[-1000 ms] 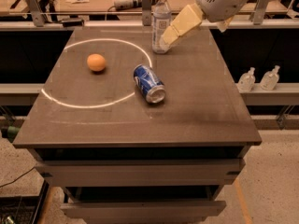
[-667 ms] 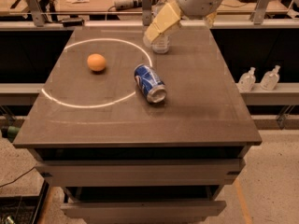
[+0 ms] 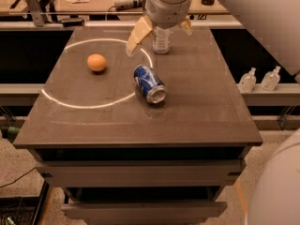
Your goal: Place pepsi can upright
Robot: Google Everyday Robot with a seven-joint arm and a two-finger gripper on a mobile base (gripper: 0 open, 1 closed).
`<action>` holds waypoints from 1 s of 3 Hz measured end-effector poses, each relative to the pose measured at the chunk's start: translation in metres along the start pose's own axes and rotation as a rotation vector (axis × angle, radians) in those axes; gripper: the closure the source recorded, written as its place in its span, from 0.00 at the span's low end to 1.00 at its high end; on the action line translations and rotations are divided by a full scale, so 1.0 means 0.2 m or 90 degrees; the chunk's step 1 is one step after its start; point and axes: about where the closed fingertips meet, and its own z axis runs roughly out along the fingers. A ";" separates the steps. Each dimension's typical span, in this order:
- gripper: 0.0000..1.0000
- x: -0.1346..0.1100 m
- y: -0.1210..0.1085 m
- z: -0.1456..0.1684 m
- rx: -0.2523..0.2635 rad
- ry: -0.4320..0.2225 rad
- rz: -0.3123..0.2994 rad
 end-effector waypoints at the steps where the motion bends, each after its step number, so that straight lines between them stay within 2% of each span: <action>1: 0.00 0.02 -0.01 0.14 0.004 0.039 0.014; 3: 0.00 0.11 0.12 0.34 -0.004 0.103 -0.014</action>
Offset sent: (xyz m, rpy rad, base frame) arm -0.0138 0.0150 -0.0769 -0.1137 0.1788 0.0212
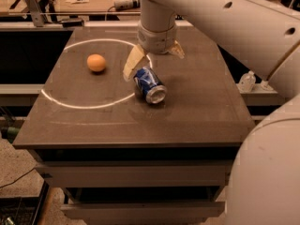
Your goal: Place pepsi can upright
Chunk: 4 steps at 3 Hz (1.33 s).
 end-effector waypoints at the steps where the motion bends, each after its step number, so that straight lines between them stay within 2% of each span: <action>1: 0.00 0.00 0.04 0.10 -0.010 0.023 0.001; 2: 0.00 -0.03 0.02 0.17 -0.021 0.040 0.024; 3: 0.17 -0.04 0.01 0.22 -0.031 0.053 0.044; 4: 0.41 -0.02 -0.01 0.24 -0.035 0.067 0.060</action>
Offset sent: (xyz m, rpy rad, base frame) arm 0.0176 0.0035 -0.0427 0.0092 0.1149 -0.0885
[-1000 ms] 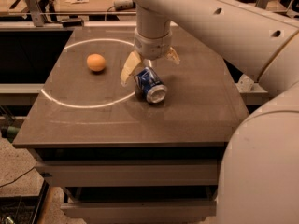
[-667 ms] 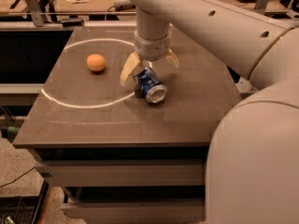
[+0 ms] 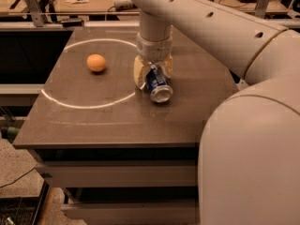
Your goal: Place pepsi can upright
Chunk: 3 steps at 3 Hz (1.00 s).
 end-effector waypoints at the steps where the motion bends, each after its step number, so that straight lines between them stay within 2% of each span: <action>1: 0.64 0.01 -0.01 0.00 0.000 0.006 0.002; 2: 0.88 0.01 -0.01 -0.02 0.000 0.005 0.002; 3: 1.00 0.01 -0.03 -0.10 0.011 -0.019 -0.015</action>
Offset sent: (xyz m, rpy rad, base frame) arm -0.0104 -0.0146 0.0156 -0.0365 0.0082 0.0224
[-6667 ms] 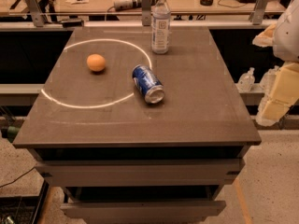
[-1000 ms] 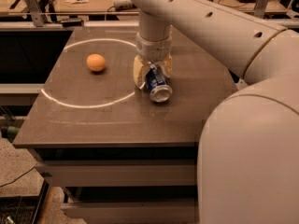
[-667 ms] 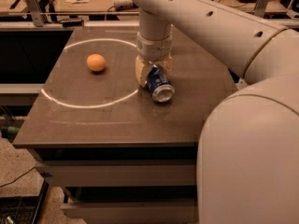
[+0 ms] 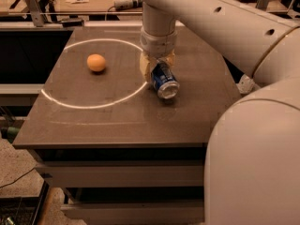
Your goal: Place pepsi can upright
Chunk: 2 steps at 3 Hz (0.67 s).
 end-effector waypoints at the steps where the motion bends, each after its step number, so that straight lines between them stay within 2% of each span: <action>1: 1.00 0.03 -0.03 -0.21 -0.004 -0.089 -0.052; 2: 1.00 0.06 0.01 -0.45 -0.056 -0.233 -0.129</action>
Offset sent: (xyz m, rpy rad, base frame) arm -0.0206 -0.0179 0.2070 0.5831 -0.8096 0.5926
